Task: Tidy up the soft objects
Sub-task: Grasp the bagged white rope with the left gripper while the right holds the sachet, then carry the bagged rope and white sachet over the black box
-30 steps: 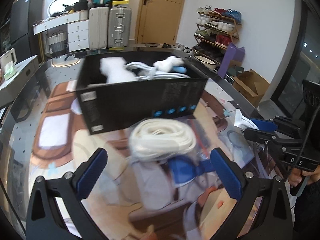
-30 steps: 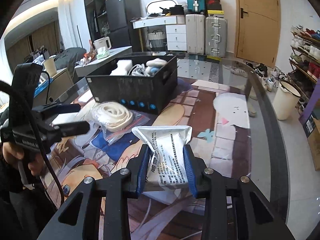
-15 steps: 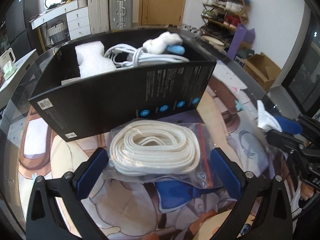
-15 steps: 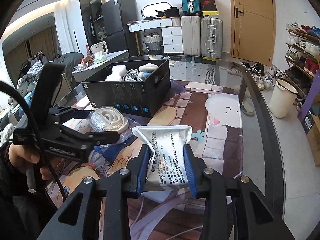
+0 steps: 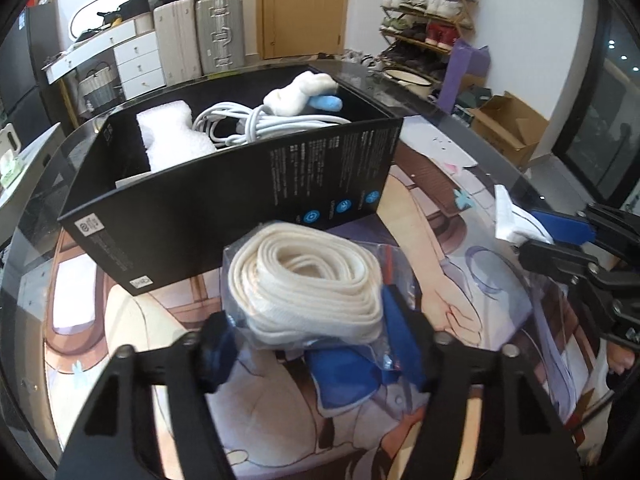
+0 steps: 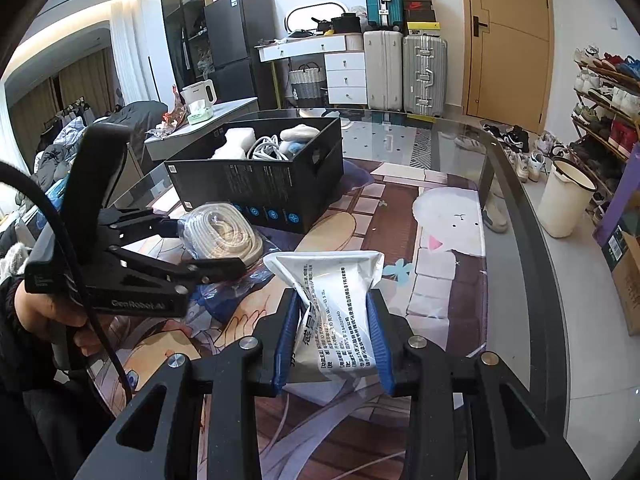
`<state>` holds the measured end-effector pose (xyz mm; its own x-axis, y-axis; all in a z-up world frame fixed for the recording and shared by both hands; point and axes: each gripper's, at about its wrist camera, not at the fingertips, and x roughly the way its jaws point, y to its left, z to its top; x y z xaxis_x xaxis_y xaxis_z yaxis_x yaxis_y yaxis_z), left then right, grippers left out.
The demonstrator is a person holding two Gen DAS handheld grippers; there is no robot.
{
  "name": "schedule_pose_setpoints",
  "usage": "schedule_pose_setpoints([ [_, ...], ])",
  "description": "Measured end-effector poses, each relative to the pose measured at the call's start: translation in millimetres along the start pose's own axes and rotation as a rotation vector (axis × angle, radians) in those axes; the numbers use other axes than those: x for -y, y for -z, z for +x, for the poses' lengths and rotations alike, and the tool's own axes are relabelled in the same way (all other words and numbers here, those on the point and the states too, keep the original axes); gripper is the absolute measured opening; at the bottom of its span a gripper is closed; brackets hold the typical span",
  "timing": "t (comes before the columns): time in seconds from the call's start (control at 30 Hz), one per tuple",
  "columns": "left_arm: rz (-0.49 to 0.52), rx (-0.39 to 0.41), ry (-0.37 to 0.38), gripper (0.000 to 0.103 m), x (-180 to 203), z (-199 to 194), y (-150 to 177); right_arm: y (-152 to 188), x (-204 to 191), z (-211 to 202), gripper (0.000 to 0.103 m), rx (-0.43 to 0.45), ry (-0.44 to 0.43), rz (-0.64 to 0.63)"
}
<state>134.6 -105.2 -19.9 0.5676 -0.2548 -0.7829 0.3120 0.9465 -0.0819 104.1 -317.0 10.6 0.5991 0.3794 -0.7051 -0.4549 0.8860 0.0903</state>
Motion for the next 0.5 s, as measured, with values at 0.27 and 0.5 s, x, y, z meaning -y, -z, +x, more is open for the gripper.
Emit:
schedule_pose_setpoints([
  [0.27, -0.032, 0.04, 0.073, 0.043, -18.4, -23.0, 18.1, -3.2, -9.0, -3.9, 0.034, 0.012, -0.003, -0.017],
  [0.5, -0.058, 0.114, 0.102, 0.043, -34.8, -58.7, 30.4, -7.0, -20.2, -7.3, 0.034, 0.026, -0.015, -0.039],
])
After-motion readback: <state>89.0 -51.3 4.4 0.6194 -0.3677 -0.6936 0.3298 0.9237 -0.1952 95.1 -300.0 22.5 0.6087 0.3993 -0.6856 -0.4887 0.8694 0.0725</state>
